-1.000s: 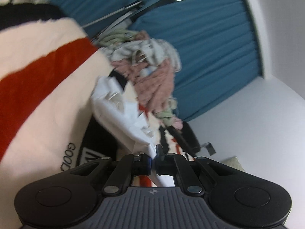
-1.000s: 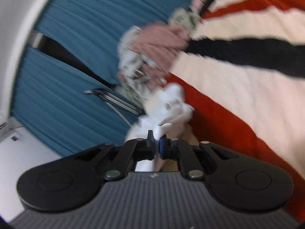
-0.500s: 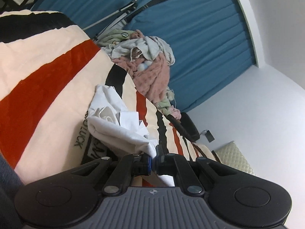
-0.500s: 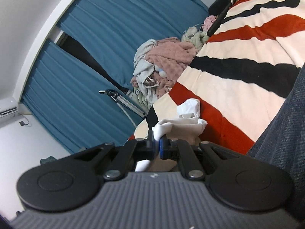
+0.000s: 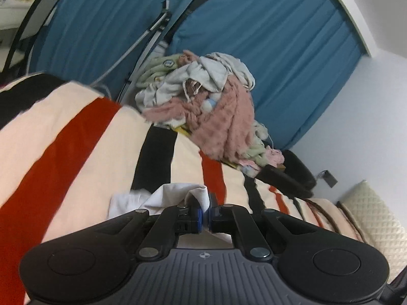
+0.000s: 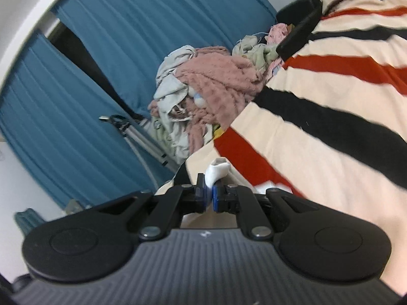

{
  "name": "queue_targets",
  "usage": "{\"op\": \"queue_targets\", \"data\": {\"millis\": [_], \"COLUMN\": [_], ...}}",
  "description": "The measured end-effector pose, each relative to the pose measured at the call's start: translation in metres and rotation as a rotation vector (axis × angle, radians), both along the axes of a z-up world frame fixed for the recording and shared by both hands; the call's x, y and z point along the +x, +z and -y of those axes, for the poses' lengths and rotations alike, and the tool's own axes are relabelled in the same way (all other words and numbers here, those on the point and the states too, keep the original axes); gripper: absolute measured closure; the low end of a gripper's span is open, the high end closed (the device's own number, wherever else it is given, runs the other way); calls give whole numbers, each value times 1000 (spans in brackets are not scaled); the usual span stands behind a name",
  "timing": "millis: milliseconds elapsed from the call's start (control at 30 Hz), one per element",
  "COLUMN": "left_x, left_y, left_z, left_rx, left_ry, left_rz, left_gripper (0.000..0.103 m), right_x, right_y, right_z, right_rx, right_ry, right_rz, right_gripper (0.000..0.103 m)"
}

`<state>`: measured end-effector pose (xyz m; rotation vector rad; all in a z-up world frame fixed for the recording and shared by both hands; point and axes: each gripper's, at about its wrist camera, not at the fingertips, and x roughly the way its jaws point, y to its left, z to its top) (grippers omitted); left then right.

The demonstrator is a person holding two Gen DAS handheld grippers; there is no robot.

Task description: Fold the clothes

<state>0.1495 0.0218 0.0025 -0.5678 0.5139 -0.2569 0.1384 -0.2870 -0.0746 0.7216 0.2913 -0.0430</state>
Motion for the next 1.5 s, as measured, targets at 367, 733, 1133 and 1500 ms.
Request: {"op": "queue_targets", "data": {"millis": [367,733,1133,1500], "left_x": [79,91,74,10], "left_y": [-83,-108,-122,-112], "left_z": [0,30,30,20], "left_rx": [96,360,440,468], "left_ry": [4,-117,-122,-169], "left_rz": [-43,-90,-110,-74], "left_gripper": [97,26,29,29], "right_x": [84,103,101,20], "right_y": [-66,-87,-104,-79], "right_z": [0,-35,-52,-72], "right_rx": [-98,-311,-433,-523], "right_ry": [123,288,327,335], "right_rz": [-53,-165,-244,-182], "right_gripper": [88,29,33,33]}}
